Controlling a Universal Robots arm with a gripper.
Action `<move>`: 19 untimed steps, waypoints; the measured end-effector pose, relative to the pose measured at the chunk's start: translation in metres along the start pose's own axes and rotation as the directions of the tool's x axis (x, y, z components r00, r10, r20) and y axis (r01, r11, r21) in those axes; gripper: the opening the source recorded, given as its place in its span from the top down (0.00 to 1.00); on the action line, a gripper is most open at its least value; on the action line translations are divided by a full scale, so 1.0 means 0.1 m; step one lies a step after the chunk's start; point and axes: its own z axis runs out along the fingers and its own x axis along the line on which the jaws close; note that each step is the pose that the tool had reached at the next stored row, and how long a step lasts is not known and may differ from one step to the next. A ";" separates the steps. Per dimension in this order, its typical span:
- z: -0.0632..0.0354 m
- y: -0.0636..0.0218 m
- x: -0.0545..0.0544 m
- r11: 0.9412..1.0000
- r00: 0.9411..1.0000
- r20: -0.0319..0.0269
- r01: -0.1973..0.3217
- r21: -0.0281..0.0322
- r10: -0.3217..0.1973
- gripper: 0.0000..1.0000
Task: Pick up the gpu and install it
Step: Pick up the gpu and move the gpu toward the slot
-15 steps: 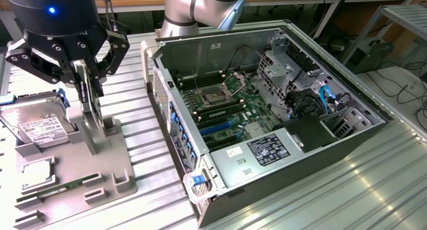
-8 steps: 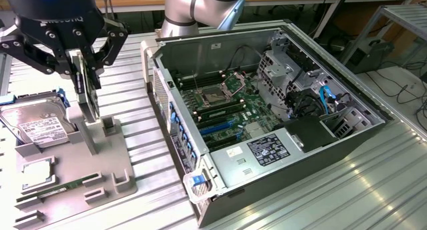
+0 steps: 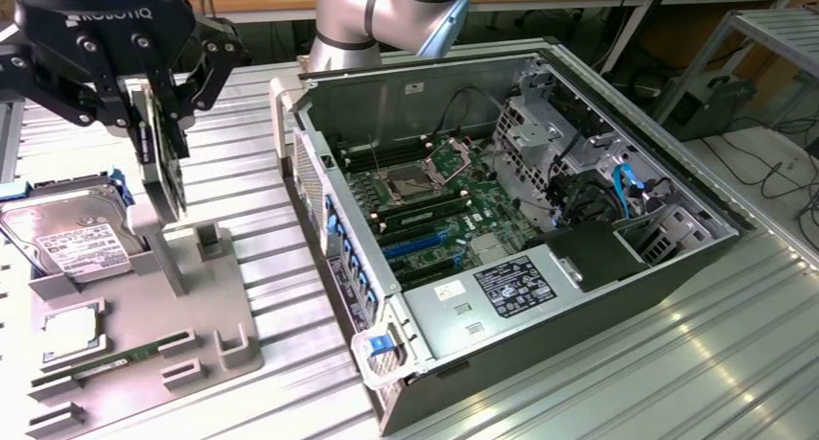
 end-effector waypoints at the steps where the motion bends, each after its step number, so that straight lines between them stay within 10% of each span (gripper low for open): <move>1: -0.015 0.001 0.00 1.000 1.000 0.000 0.000 0.000 0.000 0.72; 19: -0.095 0.004 -0.06 1.000 1.000 -0.001 0.000 0.000 0.000 0.72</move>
